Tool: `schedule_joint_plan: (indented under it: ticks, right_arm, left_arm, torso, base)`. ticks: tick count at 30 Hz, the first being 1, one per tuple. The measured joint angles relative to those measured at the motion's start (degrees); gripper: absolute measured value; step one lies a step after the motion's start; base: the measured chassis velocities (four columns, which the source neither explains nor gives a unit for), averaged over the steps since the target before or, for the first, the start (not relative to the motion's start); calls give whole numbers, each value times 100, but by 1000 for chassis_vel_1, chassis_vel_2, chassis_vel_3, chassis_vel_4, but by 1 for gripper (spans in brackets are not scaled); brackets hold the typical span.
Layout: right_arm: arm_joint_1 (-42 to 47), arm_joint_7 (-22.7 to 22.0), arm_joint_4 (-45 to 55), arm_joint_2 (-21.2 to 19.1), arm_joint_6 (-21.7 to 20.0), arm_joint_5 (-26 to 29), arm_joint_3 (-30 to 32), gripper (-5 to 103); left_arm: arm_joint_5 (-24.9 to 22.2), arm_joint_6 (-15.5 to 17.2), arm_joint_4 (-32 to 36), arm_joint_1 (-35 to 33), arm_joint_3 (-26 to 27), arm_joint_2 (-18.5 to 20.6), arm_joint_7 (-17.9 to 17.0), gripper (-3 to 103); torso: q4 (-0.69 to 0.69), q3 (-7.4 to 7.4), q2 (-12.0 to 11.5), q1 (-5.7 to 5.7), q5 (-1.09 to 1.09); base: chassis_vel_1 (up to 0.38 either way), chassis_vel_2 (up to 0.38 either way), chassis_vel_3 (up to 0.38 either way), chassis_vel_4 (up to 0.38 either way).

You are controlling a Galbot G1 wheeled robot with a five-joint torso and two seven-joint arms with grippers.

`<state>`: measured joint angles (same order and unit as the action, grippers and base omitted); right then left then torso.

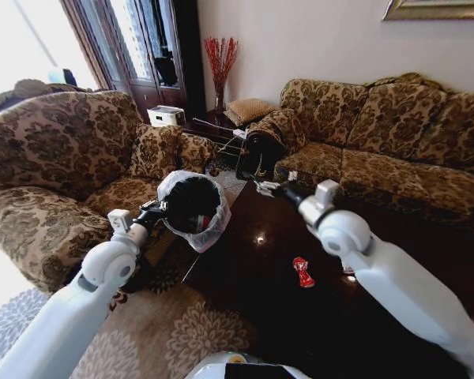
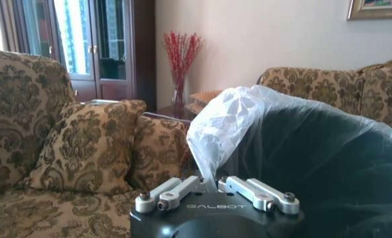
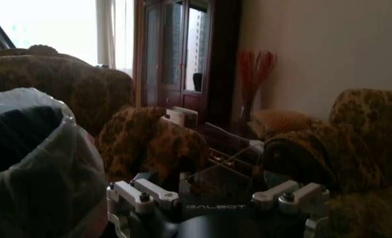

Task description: Move to the front of the table and place the trash on the table into the trash bin.

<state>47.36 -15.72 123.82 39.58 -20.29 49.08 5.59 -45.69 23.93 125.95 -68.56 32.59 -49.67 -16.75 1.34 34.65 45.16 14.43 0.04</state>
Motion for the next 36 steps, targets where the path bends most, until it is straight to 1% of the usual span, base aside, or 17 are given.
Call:
schedule_joint_plan:
  ticks: [2, 3, 5, 6, 8, 9, 10, 12, 13, 15, 19, 23, 24, 26, 27, 30, 36]
  right_arm:
    - [1060, -116, 163, 213, -58, -352, 701, 100]
    - [1060, -116, 163, 213, -58, -352, 701, 100]
    - [1799, -81, 256, 463, -87, -719, 1211, 100]
    - [1799, -81, 256, 463, -87, -719, 1211, 100]
    - [2542, -40, 370, 719, -104, -922, 1696, 100]
    - [3224, -20, 545, 1024, -106, -973, 2106, 100]
    - [3224, -20, 545, 1024, -106, -973, 2106, 100]
    - [3793, 112, 704, 1331, -64, -1090, 2434, 100]
    - [3793, 112, 704, 1331, -64, -1090, 2434, 100]
    - [4179, 273, 766, 1572, 58, -1323, 2563, 100]
    - [4351, 429, 624, 1769, 204, -1514, 2537, 100]
    - [4248, 240, 353, 1916, 321, -1655, 2048, 100]
    - [4148, 97, 202, 1989, 362, -1712, 1731, 100]
    - [4044, 26, 33, 2059, 367, -1725, 1457, 100]
    - [4044, 26, 33, 2059, 367, -1725, 1457, 100]
    - [3710, 12, -380, 2155, 462, -1814, 972, 100]
    - [3214, 130, -744, 2158, 594, -1777, 609, 100]
  left_arm:
    - [78, -152, 5, -80, -26, -51, 30, 3]
    - [78, -152, 5, -80, -26, -51, 30, 3]
    - [101, -179, 19, -142, -27, -62, 43, 3]
    - [101, -179, 19, -142, -27, -62, 43, 3]
    - [107, -199, 25, -177, -22, -62, 46, 3]
    - [97, -242, 36, -190, -12, -54, 52, 3]
    - [97, -242, 36, -190, -12, -54, 52, 3]
    - [66, -271, 48, -189, 5, -24, 59, 3]
    - [66, -271, 48, -189, 5, -24, 59, 3]
    - [47, -272, 47, -176, 7, 5, 76, 3]
    - [40, -273, 9, -134, 3, 24, 89, 3]
    - [38, -273, -34, -107, -19, 24, 126, 3]
    - [38, -273, -50, -100, -32, 21, 135, 3]
    - [40, -273, -69, -98, -39, 23, 155, 3]
    - [40, -273, -69, -98, -39, 23, 155, 3]
    - [48, -273, -84, -88, -41, 33, 167, 3]
    - [52, -279, -45, -87, -38, 52, 119, 3]
  torso:
    - [5, 0, 0, 0, -3]
    - [5, 0, 0, 0, -3]
    - [9, 0, 0, 0, -3]
    - [9, 0, 0, 0, -3]
    - [7, 0, 0, 0, -2]
    - [4, 0, 0, -1, -1]
    - [4, 0, 0, -1, -1]
    - [-1, 0, 0, -1, -3]
    - [-1, 0, 0, -1, -3]
    - [1, -1, 0, -1, -3]
    - [5, 0, 0, -1, -4]
    - [5, 1, 0, 0, -2]
    - [4, 1, 0, 0, -2]
    - [3, 1, 0, 0, -3]
    - [3, 1, 0, 0, -3]
    - [2, 1, -1, 0, -3]
    - [0, 1, -1, 0, -1]
  base:
    - [0, 0, 0, 0]
    - [0, 0, 0, 0]
    - [0, 0, 0, 0]
    - [0, 0, 0, 0]
    - [0, 0, 0, 0]
    - [0, 0, 0, 0]
    - [0, 0, 0, 0]
    - [-24, -29, -19, -33]
    - [-49, -59, -39, -66]
    - [-59, -60, -51, -56]
    - [-59, -60, -56, -46]
    - [-87, -69, -73, -85]
    - [-107, -105, -79, -103]
    - [-97, -91, -98, -112]
    - [-87, -91, -98, -121]
    - [-95, -112, -111, -108]
    - [-70, -87, -71, -87]
